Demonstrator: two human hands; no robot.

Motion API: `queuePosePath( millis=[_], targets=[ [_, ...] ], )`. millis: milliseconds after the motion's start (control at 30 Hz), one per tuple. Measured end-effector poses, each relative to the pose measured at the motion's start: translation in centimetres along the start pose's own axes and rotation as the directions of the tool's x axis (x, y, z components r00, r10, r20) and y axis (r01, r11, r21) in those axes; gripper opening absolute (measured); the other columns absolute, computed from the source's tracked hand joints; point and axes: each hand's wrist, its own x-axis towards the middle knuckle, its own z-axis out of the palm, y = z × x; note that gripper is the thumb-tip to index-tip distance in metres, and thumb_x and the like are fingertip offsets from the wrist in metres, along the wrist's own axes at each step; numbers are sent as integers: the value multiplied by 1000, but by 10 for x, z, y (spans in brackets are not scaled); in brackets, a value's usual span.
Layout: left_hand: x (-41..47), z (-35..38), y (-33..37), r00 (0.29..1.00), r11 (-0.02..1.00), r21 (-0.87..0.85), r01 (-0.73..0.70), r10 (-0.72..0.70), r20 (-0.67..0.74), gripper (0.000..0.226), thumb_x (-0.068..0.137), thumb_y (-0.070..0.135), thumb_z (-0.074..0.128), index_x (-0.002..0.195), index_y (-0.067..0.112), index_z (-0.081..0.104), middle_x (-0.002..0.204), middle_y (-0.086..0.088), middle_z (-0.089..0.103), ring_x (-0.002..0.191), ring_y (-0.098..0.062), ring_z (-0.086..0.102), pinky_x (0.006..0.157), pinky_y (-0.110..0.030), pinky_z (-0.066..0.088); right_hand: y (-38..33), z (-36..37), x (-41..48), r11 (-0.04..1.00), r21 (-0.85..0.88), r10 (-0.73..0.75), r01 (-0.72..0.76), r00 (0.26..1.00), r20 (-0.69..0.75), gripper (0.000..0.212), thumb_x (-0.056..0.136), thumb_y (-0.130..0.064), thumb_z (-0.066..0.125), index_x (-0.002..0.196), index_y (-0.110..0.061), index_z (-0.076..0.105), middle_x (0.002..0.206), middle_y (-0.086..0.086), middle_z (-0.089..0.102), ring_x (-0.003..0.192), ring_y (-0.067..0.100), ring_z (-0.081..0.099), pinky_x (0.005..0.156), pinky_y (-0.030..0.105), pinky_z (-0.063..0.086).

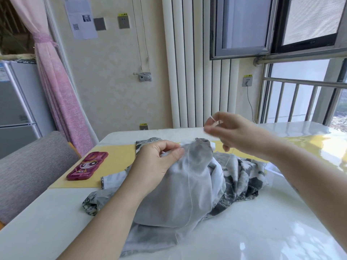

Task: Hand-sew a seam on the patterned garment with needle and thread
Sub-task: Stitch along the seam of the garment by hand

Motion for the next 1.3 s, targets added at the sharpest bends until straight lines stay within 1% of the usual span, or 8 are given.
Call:
queuePosePath(
  millis=[67, 133, 200, 300, 467, 733, 933, 1300],
  targets=[
    [0, -2, -1, 1000, 1000, 3, 25, -25, -16, 10, 84, 27, 70, 91, 20, 74, 88, 10, 73, 87, -6, 64, 84, -22, 47, -14, -1, -8, 968, 248, 45, -27, 997, -67, 21, 100, -16, 38, 92, -12, 56, 55, -5, 31, 42, 10, 30, 54, 28, 38],
    [0, -3, -1, 999, 999, -3, 43, -43, -19, 10, 84, 27, 70, 90, 21, 74, 88, 10, 73, 87, -6, 65, 86, -26, 47, -25, 5, -20, 943, 331, 20, 5, 997, -70, 30, 100, -6, 28, 88, -8, 56, 54, -4, 29, 40, 9, 29, 49, 28, 35],
    [-1, -2, -1, 999, 999, -4, 38, -38, -22, 9, 84, 26, 70, 90, 20, 74, 87, 10, 73, 85, -4, 64, 84, -22, 47, -31, 20, -30, 972, 235, -12, 14, 1000, -6, 31, 101, -8, 30, 88, -8, 58, 51, -4, 39, 41, 11, 36, 47, 24, 36],
    [-2, -2, 0, 999, 999, 35, 1, 0, -32, 7, 86, 24, 68, 89, 20, 73, 86, 13, 72, 82, 3, 61, 75, -8, 42, -30, 45, -39, 999, 43, 17, -22, 993, 116, 24, 100, -17, 37, 90, -16, 59, 54, -1, 56, 39, 9, 42, 42, 15, 35],
    [-3, -1, 1, 999, 999, 38, -23, 24, -43, 6, 87, 20, 67, 88, 18, 73, 79, 17, 68, 74, 13, 57, 69, -2, 38, -22, 59, -36, 992, -121, 56, -48, 997, 62, 23, 99, -20, 37, 87, -23, 56, 53, -1, 61, 39, 10, 40, 40, 19, 35],
    [-3, 1, 0, 998, 999, 14, -39, 40, -52, 10, 86, 21, 67, 90, 13, 74, 82, 13, 69, 75, 10, 58, 70, -2, 38, -18, 62, -29, 982, -164, 95, -89, 995, 34, 25, 97, -19, 37, 81, -26, 55, 48, -5, 60, 46, 14, 41, 47, 24, 38],
    [-4, 1, 1, 997, 1000, 1, -31, 31, -68, 5, 87, 19, 67, 85, 19, 72, 79, 15, 69, 74, 12, 58, 71, -2, 40, -16, 63, -28, 978, -194, 88, -80, 996, 30, 23, 97, -19, 37, 84, -24, 55, 49, -5, 61, 44, 8, 43, 46, 19, 38],
    [-7, 2, 6, 992, 996, 34, -81, 84, -93, 11, 86, 20, 68, 77, 24, 71, 71, 21, 68, 69, 8, 57, 67, -3, 39, -17, 64, -26, 973, -210, 106, -99, 994, 23, 24, 95, -16, 35, 90, -17, 59, 48, -5, 61, 46, 11, 43, 48, 23, 40]
  ],
)
